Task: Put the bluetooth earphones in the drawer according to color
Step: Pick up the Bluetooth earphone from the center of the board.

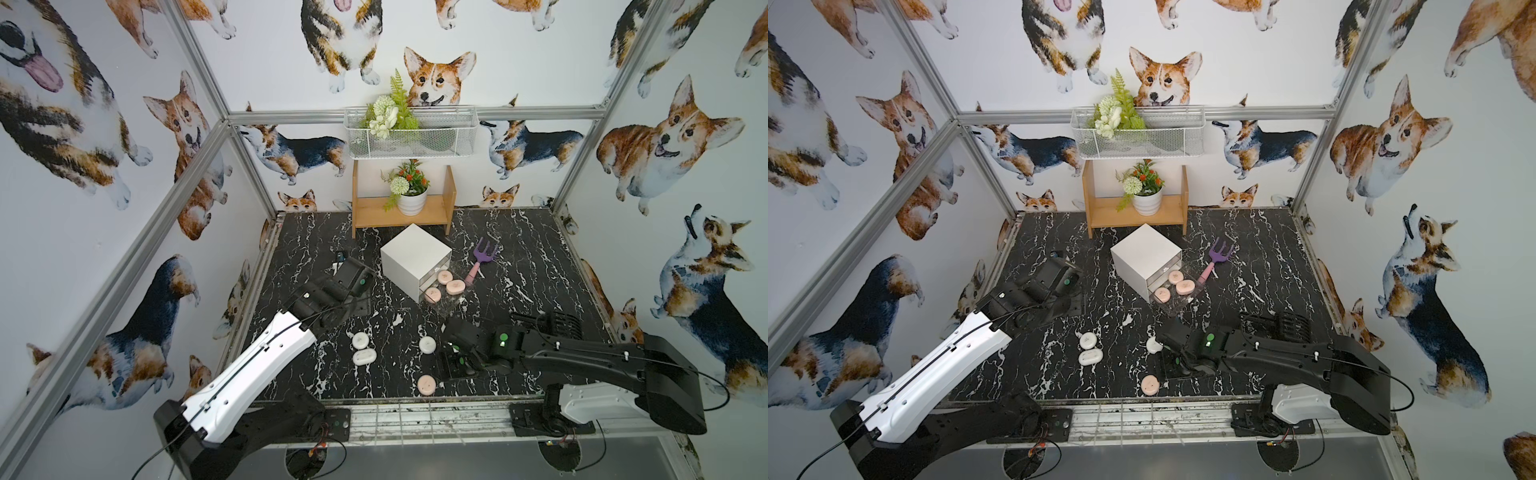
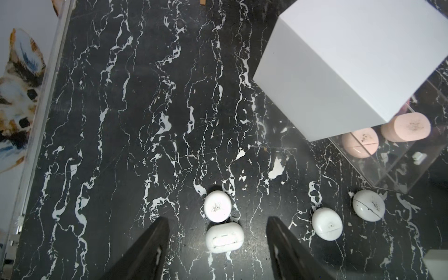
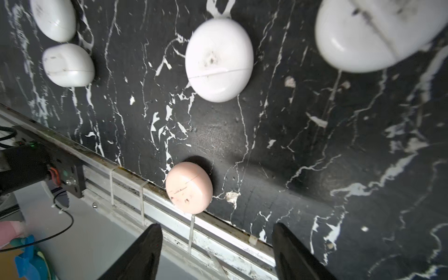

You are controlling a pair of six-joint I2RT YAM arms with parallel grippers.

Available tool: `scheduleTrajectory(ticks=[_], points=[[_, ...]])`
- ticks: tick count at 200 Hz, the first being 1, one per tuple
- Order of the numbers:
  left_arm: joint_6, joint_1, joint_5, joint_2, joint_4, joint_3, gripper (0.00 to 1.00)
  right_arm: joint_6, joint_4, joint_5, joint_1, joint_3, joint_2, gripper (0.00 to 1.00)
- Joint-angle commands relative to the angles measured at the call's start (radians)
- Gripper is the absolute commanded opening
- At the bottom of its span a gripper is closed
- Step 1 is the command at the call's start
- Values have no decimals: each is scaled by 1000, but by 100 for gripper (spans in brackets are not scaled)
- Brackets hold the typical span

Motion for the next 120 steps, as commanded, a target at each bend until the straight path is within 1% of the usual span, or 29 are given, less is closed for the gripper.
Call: scheduleTrajectory(ticks=[1,28,66,120], points=[[5,34,43,-36,0,-36,70,43,67,38,33,21,55,78],[12,56,53,-59,-11,-58,70,41,84,42,70,51,135,81],[18,68,60,-70,-12,-71,70,35,88,52,100,94,219,81],[21,76,70,-79,0,-98,70,41,65,74,164,126,309,79]])
